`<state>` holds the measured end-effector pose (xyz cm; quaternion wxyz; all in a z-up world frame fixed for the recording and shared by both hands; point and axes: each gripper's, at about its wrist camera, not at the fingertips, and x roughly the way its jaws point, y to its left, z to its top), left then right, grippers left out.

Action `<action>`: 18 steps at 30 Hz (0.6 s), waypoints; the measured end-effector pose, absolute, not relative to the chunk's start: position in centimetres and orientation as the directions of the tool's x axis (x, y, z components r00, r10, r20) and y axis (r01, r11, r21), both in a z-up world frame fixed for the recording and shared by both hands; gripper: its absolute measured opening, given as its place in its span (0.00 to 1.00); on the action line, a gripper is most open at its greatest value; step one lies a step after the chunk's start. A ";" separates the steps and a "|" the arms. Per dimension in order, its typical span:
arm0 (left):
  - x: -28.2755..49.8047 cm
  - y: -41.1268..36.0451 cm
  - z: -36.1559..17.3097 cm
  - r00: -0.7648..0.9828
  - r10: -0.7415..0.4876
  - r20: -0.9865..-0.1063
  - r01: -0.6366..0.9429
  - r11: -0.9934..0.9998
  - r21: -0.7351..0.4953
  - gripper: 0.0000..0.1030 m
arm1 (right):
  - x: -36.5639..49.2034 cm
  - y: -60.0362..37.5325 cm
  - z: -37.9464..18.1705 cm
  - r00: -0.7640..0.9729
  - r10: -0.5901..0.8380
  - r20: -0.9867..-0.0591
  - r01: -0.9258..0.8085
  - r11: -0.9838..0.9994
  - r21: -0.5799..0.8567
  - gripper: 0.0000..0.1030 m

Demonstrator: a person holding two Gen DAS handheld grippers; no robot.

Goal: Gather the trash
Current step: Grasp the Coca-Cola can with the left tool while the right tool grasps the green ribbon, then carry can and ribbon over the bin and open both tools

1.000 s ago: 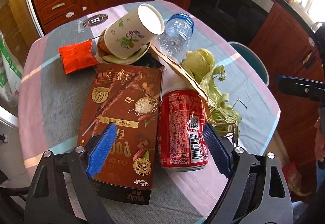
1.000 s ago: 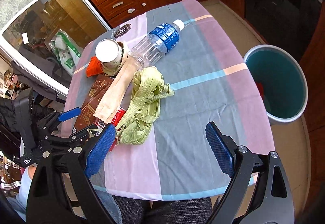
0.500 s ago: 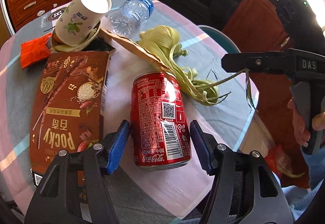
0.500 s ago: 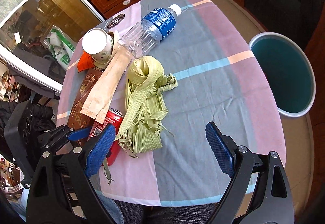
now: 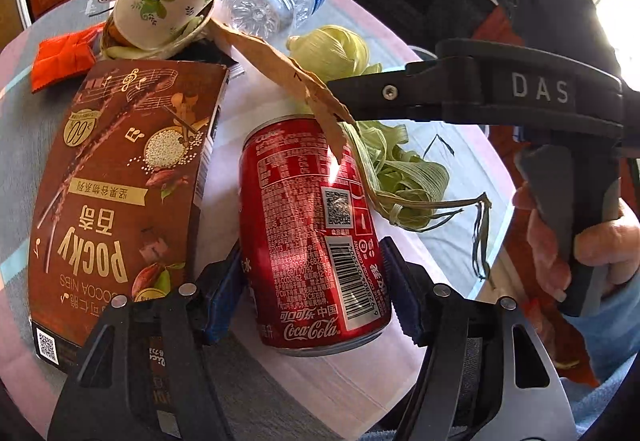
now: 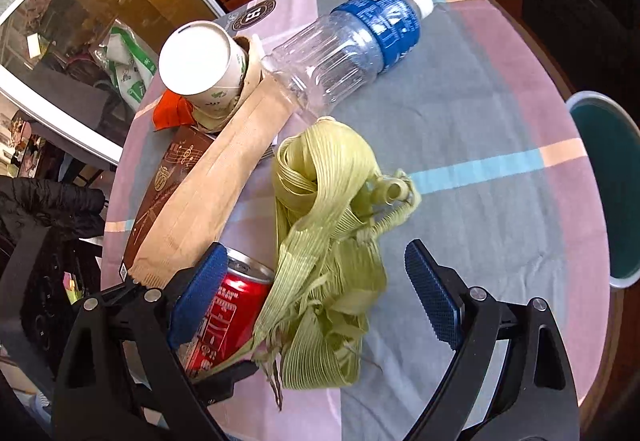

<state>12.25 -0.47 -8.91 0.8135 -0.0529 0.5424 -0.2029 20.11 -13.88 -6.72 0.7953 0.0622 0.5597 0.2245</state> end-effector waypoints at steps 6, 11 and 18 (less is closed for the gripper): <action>12.0 1.4 -8.4 0.371 -0.407 -0.835 0.223 0.912 -0.345 0.64 | 21.2 -12.9 -7.5 0.271 0.453 -0.849 -0.284 0.881 0.379 0.90; 10.1 1.5 -8.4 0.360 -0.428 -0.829 0.253 0.900 -0.355 0.63 | 21.5 -13.8 -8.2 0.288 0.431 -0.855 -0.239 0.897 0.372 0.89; 9.7 1.5 -8.9 0.343 -0.405 -0.848 0.200 0.913 -0.355 0.63 | 20.7 -12.1 -8.5 0.341 0.336 -0.878 -0.320 0.920 0.228 0.42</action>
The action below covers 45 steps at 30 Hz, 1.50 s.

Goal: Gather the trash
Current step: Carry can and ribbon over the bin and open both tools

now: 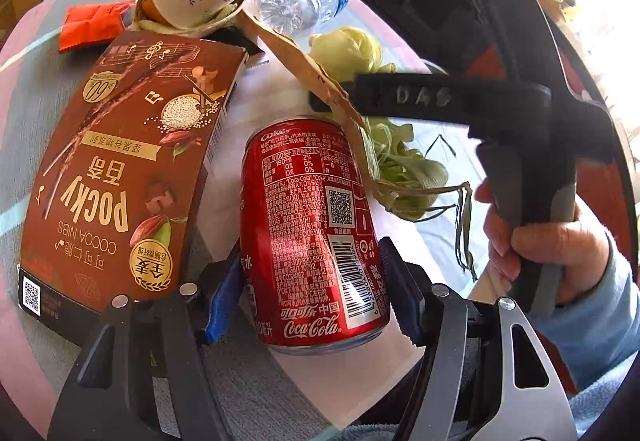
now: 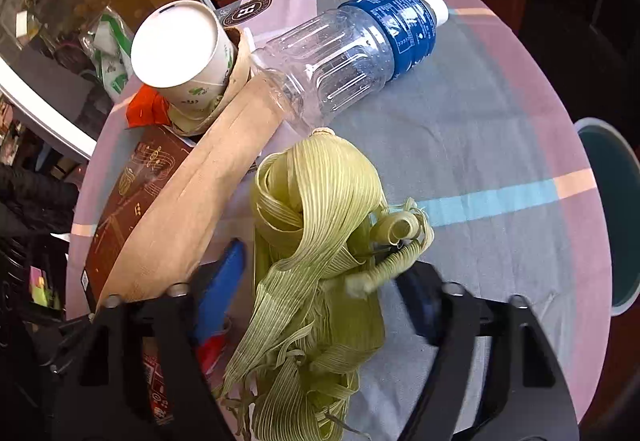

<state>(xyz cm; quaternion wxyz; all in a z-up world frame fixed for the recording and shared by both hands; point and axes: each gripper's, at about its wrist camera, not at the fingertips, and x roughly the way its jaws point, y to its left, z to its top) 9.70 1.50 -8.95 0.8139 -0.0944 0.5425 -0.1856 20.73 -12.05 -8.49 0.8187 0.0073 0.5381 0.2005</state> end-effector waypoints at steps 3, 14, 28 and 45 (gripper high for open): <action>9.3 1.6 -8.7 0.350 -0.400 -0.847 0.203 0.915 -0.348 0.63 | 20.2 -12.8 -8.1 0.334 0.368 -0.868 -0.319 0.911 0.263 0.31; 6.7 -0.1 -5.9 0.376 -0.399 -0.836 0.273 0.910 -0.312 0.62 | 15.8 -20.4 -6.1 0.356 0.411 -0.839 -0.225 0.909 0.350 0.29; 9.0 -7.7 -0.2 0.445 -0.399 -0.802 0.395 0.891 -0.224 0.63 | 13.4 -28.4 -2.4 0.477 0.447 -0.757 -0.136 0.888 0.439 0.29; 19.1 -22.6 0.3 0.368 -0.435 -0.822 0.577 0.800 -0.166 0.63 | 19.4 -44.1 -4.8 0.528 0.328 -0.784 0.152 0.871 0.467 0.29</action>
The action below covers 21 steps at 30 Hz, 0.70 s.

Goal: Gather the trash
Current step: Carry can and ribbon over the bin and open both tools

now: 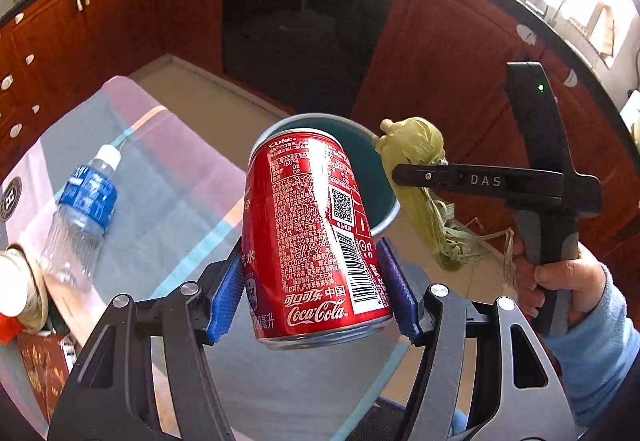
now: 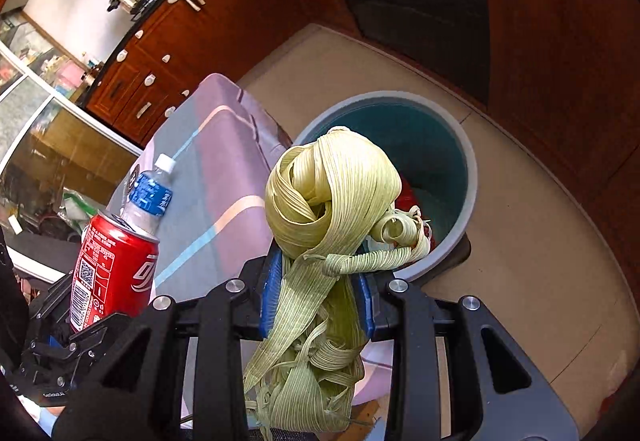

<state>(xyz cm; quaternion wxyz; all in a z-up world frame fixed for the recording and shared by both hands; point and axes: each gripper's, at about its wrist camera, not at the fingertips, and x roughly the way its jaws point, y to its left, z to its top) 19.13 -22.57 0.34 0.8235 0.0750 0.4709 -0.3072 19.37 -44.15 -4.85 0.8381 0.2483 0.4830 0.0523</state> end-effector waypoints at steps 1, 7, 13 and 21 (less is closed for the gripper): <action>19.8 -23.4 0.2 0.359 -0.437 -0.825 0.583 0.795 -0.167 0.63 | 19.9 -44.7 -5.4 0.517 0.330 -0.790 0.167 0.866 0.471 0.29; 23.4 -27.1 -1.4 0.319 -0.446 -0.836 0.604 0.775 -0.183 0.63 | 22.8 -46.2 -8.3 0.453 0.345 -0.822 0.208 0.856 0.474 0.31; 25.5 -29.3 -3.1 0.282 -0.439 -0.853 0.618 0.763 -0.189 0.63 | 24.0 -46.9 -9.0 0.442 0.357 -0.823 0.221 0.846 0.486 0.54; 26.5 -31.1 -5.7 0.228 -0.421 -0.878 0.637 0.746 -0.193 0.63 | 23.7 -48.4 -7.9 0.486 0.300 -0.821 0.244 0.855 0.457 0.77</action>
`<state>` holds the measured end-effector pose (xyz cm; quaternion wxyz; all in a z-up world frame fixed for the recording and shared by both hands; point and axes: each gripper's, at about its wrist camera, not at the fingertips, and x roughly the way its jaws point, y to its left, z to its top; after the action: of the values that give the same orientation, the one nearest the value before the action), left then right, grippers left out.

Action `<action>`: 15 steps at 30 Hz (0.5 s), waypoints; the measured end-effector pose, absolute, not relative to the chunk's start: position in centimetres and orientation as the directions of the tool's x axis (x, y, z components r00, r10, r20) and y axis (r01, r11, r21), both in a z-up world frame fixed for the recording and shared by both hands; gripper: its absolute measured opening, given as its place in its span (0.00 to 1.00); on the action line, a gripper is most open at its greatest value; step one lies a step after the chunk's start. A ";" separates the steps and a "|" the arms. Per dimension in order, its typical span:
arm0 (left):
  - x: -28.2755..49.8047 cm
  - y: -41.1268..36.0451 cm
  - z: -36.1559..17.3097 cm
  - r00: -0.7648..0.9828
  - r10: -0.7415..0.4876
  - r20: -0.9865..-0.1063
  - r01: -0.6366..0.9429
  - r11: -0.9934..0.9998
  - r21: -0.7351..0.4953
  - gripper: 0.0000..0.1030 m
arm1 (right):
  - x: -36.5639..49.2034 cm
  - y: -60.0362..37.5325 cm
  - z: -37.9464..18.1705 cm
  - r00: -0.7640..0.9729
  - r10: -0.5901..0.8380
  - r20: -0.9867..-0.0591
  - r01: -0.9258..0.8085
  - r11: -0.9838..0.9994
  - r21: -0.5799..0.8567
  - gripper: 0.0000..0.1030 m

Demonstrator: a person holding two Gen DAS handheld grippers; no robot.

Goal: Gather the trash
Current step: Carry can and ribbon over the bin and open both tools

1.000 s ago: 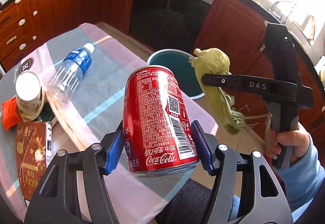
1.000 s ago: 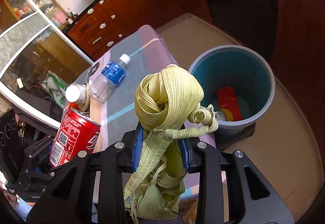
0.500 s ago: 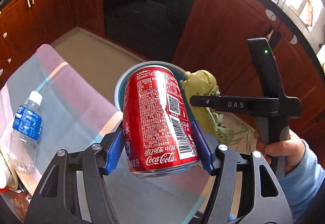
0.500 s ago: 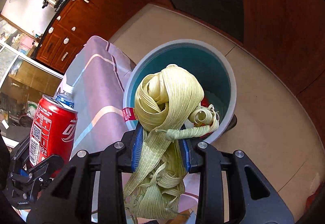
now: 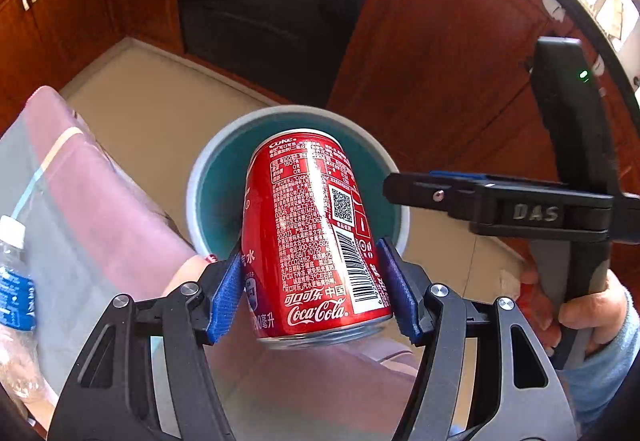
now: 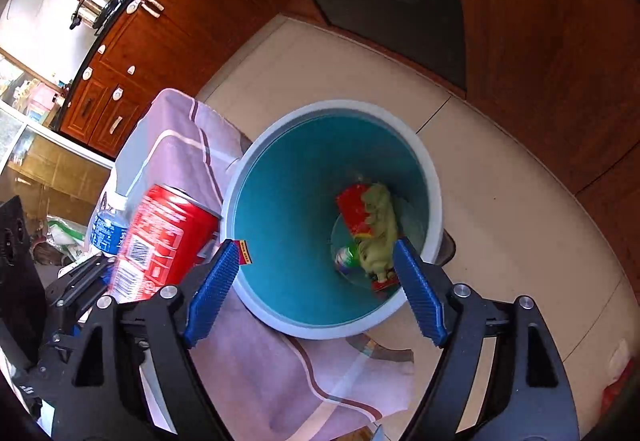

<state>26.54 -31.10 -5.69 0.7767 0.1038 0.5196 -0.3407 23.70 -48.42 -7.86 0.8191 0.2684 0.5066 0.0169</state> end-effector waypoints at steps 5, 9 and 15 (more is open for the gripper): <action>26.9 -33.1 -7.7 0.183 -0.406 -0.895 0.651 0.733 -0.199 0.63 | 23.2 -49.1 -7.6 0.488 0.280 -0.827 0.283 0.845 0.453 0.86; 27.3 -33.9 -8.9 0.153 -0.396 -0.905 0.659 0.724 -0.205 0.63 | 23.0 -49.5 -7.7 0.483 0.274 -0.832 0.301 0.840 0.452 0.86; 28.2 -34.3 -9.6 0.141 -0.367 -0.919 0.655 0.731 -0.192 0.65 | 22.6 -49.8 -8.0 0.475 0.274 -0.836 0.322 0.831 0.454 0.86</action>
<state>28.16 -34.31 -9.65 0.7442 0.1288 0.5583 -0.3434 22.61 -49.78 -7.98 0.8081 0.2906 0.5121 -0.0149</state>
